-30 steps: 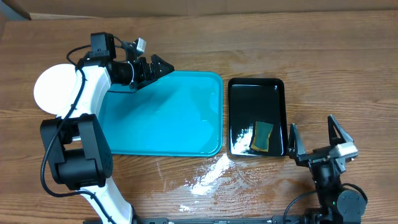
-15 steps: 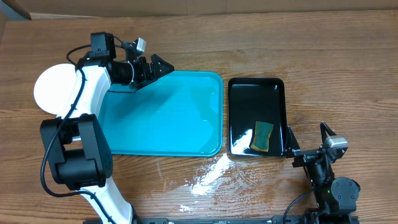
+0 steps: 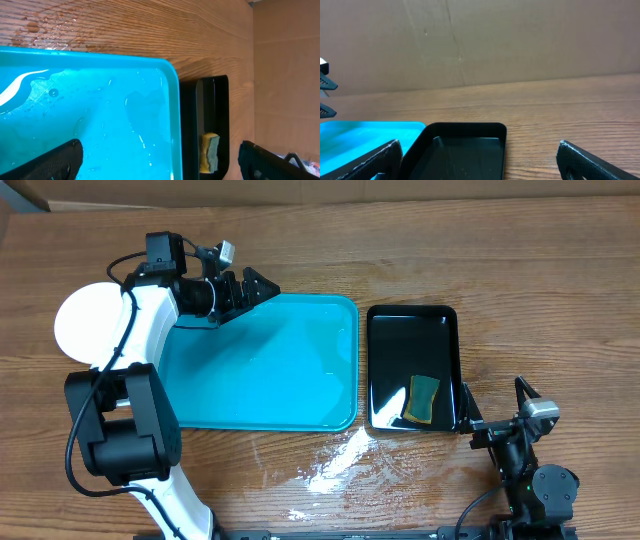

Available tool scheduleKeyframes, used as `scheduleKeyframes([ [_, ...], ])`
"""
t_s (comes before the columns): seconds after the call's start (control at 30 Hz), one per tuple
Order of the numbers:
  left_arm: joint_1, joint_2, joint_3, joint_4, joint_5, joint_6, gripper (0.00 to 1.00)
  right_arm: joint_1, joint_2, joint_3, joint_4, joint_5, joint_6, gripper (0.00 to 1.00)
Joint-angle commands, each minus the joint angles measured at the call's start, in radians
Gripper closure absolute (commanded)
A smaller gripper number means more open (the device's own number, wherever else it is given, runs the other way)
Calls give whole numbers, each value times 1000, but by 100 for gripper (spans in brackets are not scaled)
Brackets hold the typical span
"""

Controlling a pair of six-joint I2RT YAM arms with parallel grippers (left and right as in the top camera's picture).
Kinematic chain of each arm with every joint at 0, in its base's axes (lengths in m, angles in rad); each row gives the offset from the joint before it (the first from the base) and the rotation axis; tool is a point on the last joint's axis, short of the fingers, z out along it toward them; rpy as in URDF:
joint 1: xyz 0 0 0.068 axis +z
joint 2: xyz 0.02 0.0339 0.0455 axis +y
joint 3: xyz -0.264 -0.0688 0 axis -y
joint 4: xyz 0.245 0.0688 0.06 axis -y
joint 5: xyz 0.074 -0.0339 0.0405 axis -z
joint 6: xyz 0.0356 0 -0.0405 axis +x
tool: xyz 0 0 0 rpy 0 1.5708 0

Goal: Clean dirty plates on tray and stack at the side

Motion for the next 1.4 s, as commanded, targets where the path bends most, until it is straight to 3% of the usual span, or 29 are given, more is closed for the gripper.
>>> scheduleKeyframes([
  [0.0, -3, 1, 15, 2, 1, -7, 0, -6, -8, -10, 4, 10, 0, 0],
  [0.37, -16, -61, 15, 1, -14, -7, 0, -6, -8, -10, 4, 10, 0, 0],
  [0.5, -16, -196, 15, 2, -234, -7, 0, -6, -8, -10, 4, 10, 0, 0],
  [0.57, -16, -311, 15, 1, -430, -7, 0, -6, -8, -10, 4, 10, 0, 0],
  [0.7, -16, -497, 15, 2, -603, -7, 0, -6, -8, -10, 4, 10, 0, 0],
  [1.03, -14, -589, 15, -35, -605, -7, 0, -6, -8, -10, 4, 10, 0, 0],
  [1.17, -15, -710, 15, -116, -605, -7, 0, -6, -8, -10, 4, 10, 0, 0],
  [1.27, -15, -813, 14, -54, -567, -100, 0, -6, -8, -10, 4, 10, 0, 0],
  [1.37, -15, -904, 14, -55, -576, -101, 0, -6, -8, -10, 4, 10, 0, 0],
])
